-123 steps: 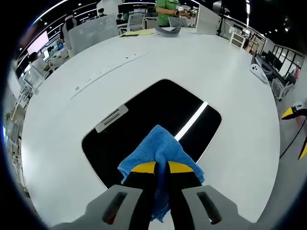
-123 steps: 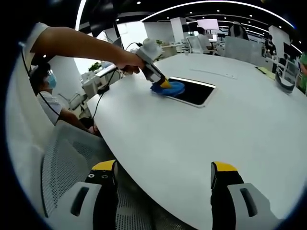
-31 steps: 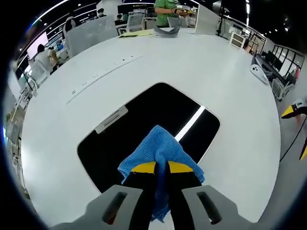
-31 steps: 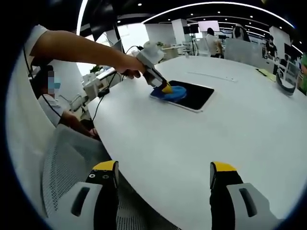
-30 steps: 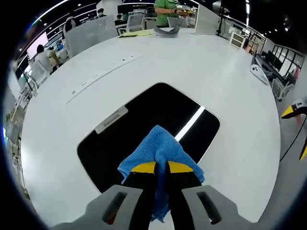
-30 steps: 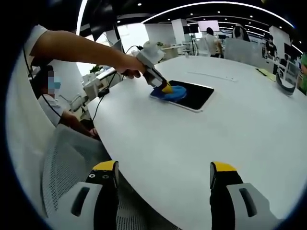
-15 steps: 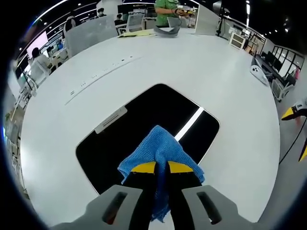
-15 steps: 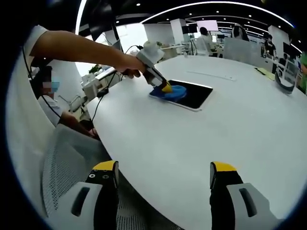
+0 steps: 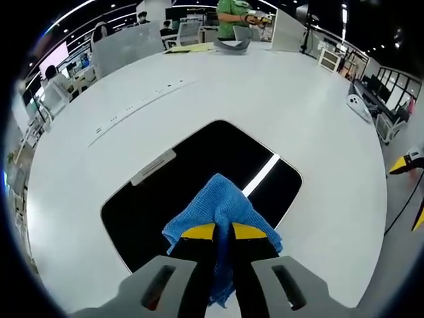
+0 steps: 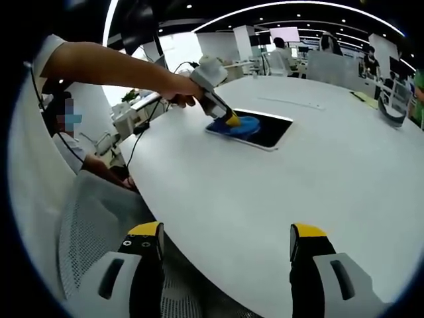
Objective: Wipe the mirror surface with the cleaning cloth until all visible marks leave the cleaned area.
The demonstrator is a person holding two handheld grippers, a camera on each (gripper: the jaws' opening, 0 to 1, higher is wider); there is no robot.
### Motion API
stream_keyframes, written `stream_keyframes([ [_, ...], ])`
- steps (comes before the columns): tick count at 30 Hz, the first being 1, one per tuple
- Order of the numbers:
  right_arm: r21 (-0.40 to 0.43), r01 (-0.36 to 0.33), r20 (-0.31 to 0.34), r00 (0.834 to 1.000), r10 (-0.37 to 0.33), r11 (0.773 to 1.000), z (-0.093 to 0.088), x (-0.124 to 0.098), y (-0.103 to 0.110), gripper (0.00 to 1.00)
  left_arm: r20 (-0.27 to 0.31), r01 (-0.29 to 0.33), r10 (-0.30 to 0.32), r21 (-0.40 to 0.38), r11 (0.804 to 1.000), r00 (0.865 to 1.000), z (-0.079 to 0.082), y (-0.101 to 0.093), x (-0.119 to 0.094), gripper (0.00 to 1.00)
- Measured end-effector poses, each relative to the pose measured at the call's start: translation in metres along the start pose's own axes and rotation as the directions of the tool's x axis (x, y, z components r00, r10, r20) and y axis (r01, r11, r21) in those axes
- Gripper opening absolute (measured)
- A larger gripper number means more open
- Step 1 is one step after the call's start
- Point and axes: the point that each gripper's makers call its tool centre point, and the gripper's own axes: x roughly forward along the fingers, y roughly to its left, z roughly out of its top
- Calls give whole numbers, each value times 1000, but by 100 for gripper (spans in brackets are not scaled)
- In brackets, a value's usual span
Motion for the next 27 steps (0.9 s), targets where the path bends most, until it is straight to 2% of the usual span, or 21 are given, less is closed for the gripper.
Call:
stream_keyframes([
  [27, 8, 8, 4, 1000, -8, 1000, -3, -6, -5, 77, 5, 14, -14, 4, 1000, 1000, 11, -15, 8, 6],
])
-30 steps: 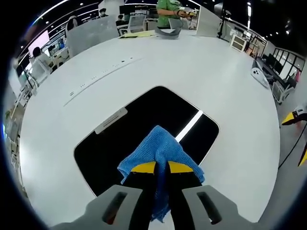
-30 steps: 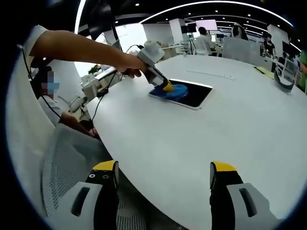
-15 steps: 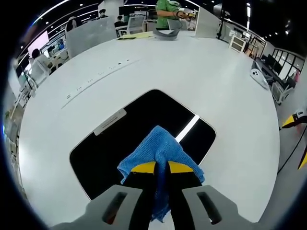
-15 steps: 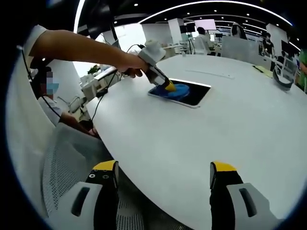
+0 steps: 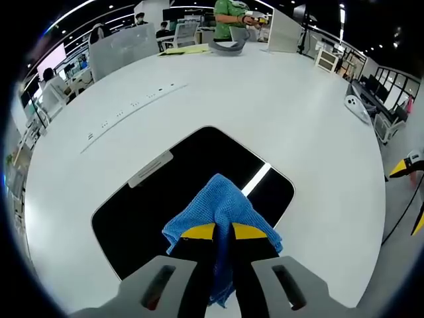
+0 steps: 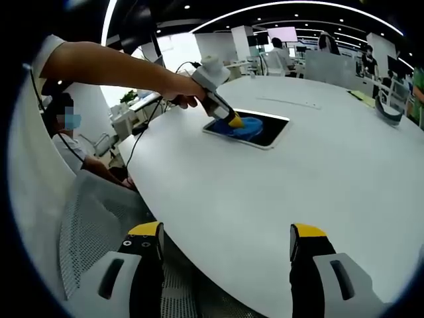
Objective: Wipe the mirror surface with the cleaning cloth until all visible marks leave the cleaned area.
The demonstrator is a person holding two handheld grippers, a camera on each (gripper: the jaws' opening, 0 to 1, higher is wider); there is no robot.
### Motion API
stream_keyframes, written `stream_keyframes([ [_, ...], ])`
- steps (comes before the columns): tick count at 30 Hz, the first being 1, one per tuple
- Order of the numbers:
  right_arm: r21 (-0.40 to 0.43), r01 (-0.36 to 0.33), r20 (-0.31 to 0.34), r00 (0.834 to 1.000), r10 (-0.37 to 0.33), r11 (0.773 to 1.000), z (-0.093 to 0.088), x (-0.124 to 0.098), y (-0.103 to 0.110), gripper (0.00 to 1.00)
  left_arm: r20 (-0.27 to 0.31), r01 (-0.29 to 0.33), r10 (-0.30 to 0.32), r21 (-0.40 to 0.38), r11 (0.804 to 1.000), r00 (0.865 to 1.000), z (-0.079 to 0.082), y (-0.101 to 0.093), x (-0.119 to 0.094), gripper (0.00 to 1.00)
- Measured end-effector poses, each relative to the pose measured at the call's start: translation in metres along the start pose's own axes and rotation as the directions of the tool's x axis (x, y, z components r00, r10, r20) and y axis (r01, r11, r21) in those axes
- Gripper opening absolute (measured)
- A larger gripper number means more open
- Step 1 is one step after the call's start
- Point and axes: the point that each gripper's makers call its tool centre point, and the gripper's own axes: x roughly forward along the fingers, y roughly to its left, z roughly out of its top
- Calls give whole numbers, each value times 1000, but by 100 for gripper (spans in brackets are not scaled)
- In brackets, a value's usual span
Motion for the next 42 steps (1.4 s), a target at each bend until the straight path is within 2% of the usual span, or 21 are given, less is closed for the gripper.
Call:
stream_keyframes([
  [42, 20, 21, 13, 1000, -21, 1000, -1, -8, -7, 76, -6, 13, -13, 17, 1000, 1000, 9, -11, 8, 6],
])
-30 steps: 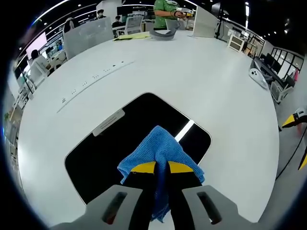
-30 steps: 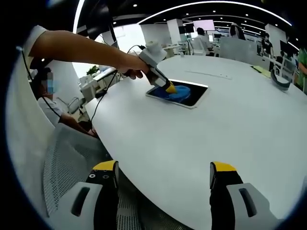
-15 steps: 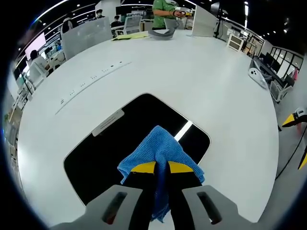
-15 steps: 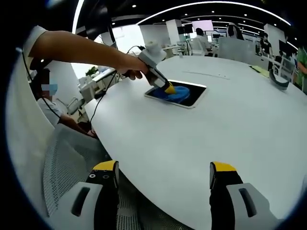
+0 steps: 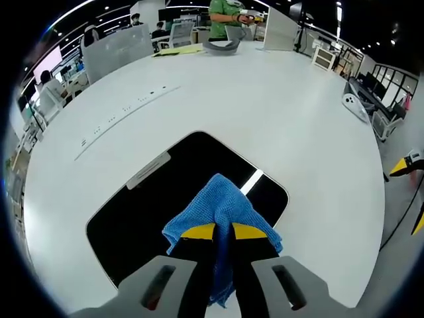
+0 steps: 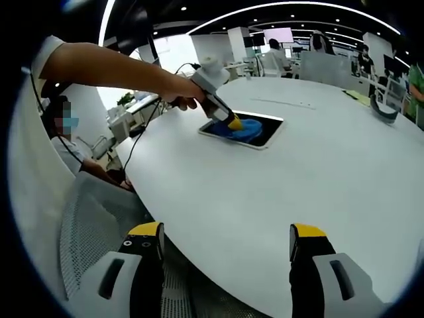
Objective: Wipe the mirror surface with the cleaning cloth until all visible marks leave the cleaned area.
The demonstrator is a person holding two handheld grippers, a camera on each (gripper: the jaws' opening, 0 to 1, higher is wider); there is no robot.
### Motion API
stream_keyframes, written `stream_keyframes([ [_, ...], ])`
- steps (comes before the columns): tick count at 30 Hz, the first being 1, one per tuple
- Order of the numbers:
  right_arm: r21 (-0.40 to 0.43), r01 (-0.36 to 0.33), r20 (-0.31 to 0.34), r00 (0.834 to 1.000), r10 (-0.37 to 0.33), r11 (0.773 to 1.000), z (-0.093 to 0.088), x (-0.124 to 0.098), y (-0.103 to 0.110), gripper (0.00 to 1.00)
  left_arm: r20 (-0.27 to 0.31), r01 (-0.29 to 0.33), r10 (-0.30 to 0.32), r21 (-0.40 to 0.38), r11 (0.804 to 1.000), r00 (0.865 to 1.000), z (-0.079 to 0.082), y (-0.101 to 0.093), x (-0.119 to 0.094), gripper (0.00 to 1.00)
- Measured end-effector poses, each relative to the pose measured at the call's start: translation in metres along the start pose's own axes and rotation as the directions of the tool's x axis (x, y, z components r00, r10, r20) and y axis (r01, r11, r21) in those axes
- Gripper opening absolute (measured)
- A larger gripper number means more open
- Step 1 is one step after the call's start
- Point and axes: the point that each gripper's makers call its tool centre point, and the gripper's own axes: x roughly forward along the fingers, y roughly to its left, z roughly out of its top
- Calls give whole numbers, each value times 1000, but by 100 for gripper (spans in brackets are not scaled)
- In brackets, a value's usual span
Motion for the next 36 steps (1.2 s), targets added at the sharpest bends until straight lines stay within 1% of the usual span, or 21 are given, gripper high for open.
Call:
stream_keyframes([
  [10, 0, -2, -12, 1000, 2, 1000, -6, 1, 1, 76, 1, 4, -4, -1, 1000, 1000, 3, -3, 2, 6],
  [18, 2, -1, -8, 1000, 1, 1000, -5, 0, -1, 76, 9, 2, -2, -1, 1000, 1000, 5, -6, 4, 6],
  [36, 2, 4, -8, 1000, -4, 1000, -3, 0, -6, 76, 13, 18, -18, 3, 1000, 1000, 12, -14, 9, 6],
])
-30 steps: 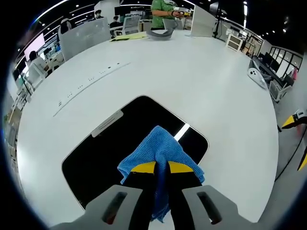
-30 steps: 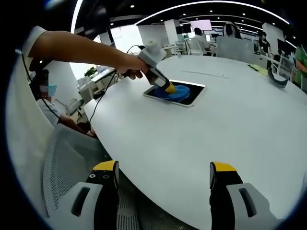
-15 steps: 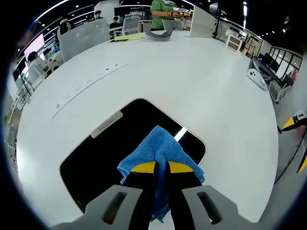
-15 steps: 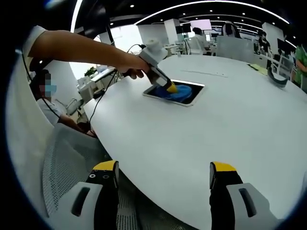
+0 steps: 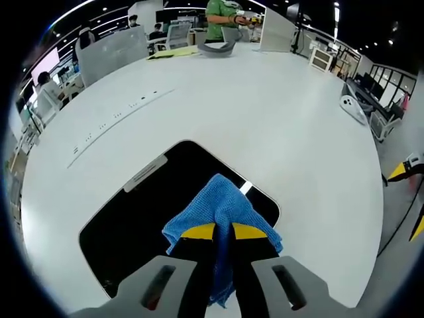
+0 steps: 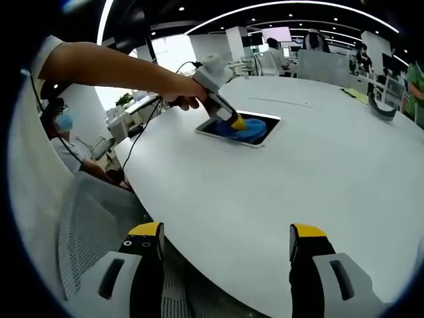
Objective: Wipe the mirror surface with the cleaning cloth until all visible marks leave the cleaned area.
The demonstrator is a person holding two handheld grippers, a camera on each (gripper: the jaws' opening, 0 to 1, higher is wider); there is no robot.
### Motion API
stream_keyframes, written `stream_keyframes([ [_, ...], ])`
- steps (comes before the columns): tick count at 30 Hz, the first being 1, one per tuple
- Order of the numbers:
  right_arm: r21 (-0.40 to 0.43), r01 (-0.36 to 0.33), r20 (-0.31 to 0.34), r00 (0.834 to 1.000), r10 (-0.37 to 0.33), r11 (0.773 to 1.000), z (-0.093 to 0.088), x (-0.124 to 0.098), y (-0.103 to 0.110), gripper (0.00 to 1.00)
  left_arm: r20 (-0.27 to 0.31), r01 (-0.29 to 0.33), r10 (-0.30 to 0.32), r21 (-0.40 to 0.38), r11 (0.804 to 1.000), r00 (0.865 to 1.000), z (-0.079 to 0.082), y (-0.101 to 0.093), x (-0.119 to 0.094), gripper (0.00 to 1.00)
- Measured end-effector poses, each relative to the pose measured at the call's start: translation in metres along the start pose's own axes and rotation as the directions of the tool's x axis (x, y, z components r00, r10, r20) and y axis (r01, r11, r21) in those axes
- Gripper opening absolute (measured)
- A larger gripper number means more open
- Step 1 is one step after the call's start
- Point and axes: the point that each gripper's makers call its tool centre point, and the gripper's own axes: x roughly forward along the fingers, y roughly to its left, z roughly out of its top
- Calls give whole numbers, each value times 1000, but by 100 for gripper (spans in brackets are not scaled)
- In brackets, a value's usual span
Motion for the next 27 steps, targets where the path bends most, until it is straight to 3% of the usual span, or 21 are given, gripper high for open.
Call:
stream_keyframes([
  [27, 6, 8, 3, 1000, -8, 1000, 2, -1, -5, 76, 0, 20, -20, -11, 1000, 1000, 9, -8, 8, 6],
])
